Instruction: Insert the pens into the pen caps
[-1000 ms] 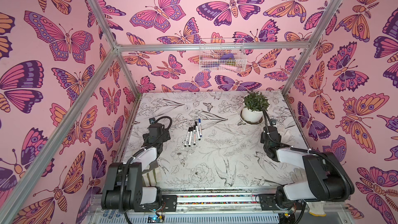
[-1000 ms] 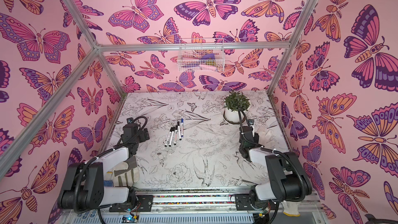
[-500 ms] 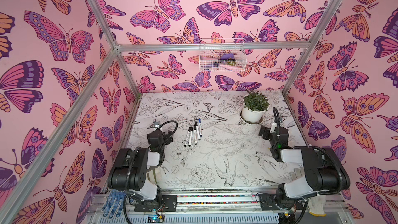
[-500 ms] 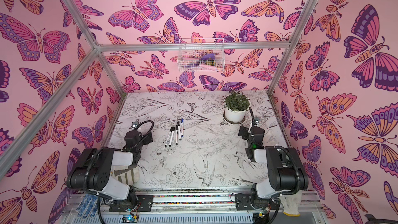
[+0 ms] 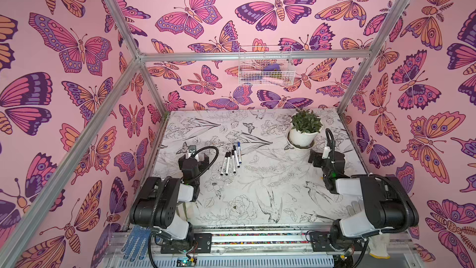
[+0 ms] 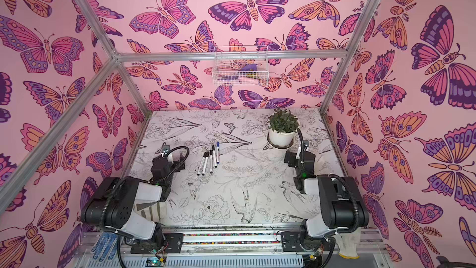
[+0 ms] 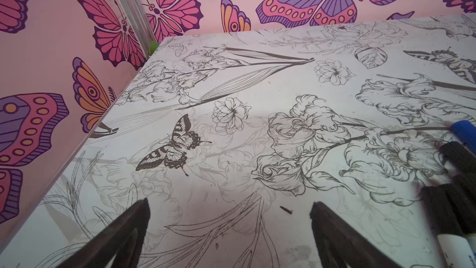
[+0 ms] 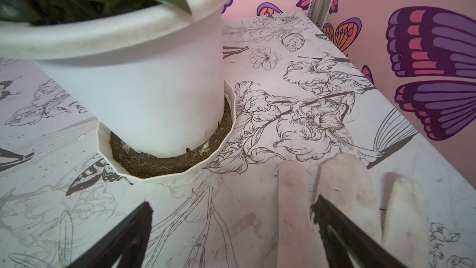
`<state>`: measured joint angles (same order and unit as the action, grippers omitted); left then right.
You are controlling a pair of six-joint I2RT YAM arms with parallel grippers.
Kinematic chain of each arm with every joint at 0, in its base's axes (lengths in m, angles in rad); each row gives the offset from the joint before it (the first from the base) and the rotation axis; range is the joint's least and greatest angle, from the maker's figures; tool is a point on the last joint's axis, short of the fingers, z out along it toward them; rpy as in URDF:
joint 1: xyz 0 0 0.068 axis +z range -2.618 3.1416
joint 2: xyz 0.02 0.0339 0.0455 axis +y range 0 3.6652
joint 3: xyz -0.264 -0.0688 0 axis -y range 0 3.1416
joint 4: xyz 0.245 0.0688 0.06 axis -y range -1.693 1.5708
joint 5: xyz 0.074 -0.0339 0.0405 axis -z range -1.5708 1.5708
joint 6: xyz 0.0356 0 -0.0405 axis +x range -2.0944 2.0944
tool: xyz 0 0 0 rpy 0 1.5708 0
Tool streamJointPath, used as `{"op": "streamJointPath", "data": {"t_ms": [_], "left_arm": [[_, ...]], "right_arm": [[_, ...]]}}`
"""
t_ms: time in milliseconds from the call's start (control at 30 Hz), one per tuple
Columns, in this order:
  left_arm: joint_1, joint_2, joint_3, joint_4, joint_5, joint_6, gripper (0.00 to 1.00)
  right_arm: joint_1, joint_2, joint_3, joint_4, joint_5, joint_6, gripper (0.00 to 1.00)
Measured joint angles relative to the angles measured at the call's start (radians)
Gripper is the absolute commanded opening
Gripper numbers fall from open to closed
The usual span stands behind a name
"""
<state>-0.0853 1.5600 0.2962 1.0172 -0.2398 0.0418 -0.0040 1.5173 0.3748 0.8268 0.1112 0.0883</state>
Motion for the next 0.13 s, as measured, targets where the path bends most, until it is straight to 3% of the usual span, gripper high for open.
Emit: {"op": "streamJointPath", "data": {"t_ms": [133], "left_arm": [[0.005,0.0,0.001,-0.001,0.004,0.0,0.99]], "right_arm": [[0.0,0.0,0.0,0.0,0.0,0.0,0.99]]}}
